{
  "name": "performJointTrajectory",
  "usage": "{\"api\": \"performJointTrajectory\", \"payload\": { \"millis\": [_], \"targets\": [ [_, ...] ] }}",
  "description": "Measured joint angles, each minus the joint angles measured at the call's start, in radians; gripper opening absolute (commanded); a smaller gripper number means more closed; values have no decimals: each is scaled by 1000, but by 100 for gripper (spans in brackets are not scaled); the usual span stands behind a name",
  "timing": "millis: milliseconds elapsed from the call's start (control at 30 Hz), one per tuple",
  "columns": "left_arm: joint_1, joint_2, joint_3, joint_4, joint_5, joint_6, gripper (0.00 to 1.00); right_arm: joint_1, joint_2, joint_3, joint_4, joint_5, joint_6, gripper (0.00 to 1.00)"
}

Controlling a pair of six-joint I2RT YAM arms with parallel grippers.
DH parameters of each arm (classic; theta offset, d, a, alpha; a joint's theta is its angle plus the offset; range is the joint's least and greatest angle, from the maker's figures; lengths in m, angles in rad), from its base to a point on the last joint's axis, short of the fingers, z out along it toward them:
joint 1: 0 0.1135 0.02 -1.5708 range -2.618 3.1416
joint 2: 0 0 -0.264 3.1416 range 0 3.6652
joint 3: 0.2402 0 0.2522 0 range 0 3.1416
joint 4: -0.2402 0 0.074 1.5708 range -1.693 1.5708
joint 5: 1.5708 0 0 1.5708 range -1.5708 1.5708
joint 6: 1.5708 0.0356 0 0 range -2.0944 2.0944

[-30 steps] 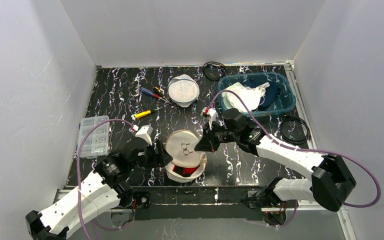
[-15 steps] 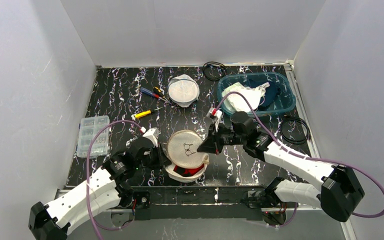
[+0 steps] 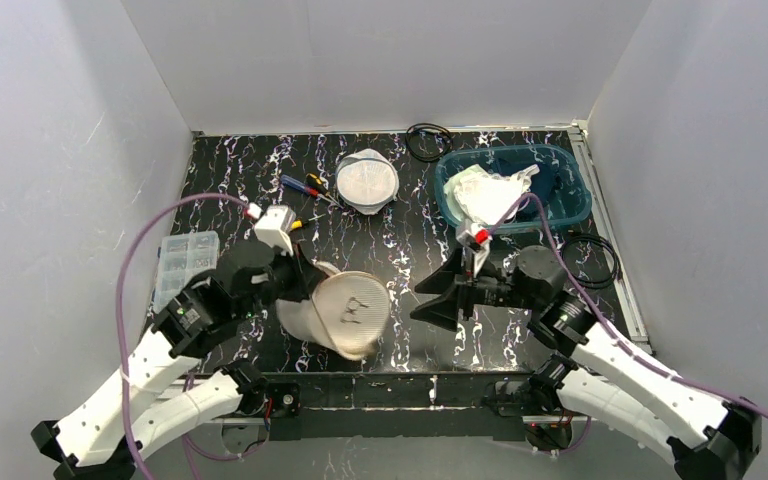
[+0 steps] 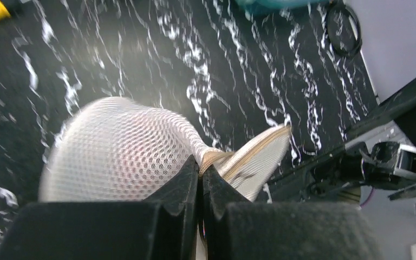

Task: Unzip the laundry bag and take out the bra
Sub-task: Open the laundry bag at the center of the board.

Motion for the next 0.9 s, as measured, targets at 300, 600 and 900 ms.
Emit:
{"api": "performJointTrajectory", "payload": {
  "millis": [300,600,900],
  "targets": [
    [0,261,416,-158,-133,193,0,0,-129,27,-51,200,98,82],
    [-50,488,459,-193,-233,161,0,0,21,52,-44,375,389,88],
    [-59,538,195,-69,-214,-7,0,35,109,69,-135,520,526,87]
  ]
}}
